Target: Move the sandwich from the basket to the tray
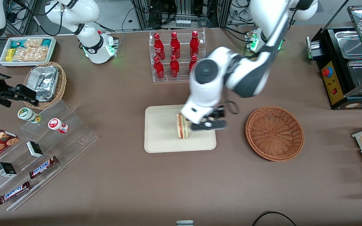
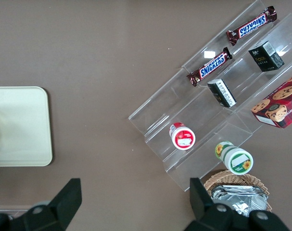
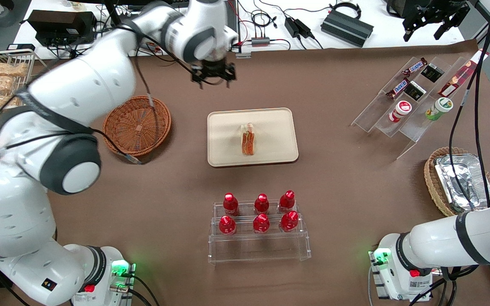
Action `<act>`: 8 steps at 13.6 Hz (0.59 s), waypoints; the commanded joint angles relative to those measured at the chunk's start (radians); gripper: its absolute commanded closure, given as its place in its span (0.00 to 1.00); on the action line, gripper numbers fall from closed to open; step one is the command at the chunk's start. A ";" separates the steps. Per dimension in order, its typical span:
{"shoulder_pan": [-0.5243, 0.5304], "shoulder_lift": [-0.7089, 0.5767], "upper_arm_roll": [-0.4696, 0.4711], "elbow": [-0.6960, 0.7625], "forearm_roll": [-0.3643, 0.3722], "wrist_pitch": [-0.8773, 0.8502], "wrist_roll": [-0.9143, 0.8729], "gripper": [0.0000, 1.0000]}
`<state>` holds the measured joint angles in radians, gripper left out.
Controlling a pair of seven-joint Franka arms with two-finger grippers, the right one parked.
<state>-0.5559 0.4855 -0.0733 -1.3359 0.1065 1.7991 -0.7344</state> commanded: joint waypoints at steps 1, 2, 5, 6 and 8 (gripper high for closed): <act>0.123 -0.138 -0.013 -0.118 0.009 -0.033 0.126 0.00; 0.164 -0.175 -0.013 -0.140 0.002 -0.049 0.195 0.00; 0.284 -0.275 -0.013 -0.202 -0.007 -0.079 0.349 0.00; 0.333 -0.309 -0.013 -0.225 -0.007 -0.087 0.409 0.00; 0.413 -0.361 -0.013 -0.262 -0.028 -0.095 0.525 0.00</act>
<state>-0.2092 0.2081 -0.0727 -1.5164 0.1036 1.7107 -0.3015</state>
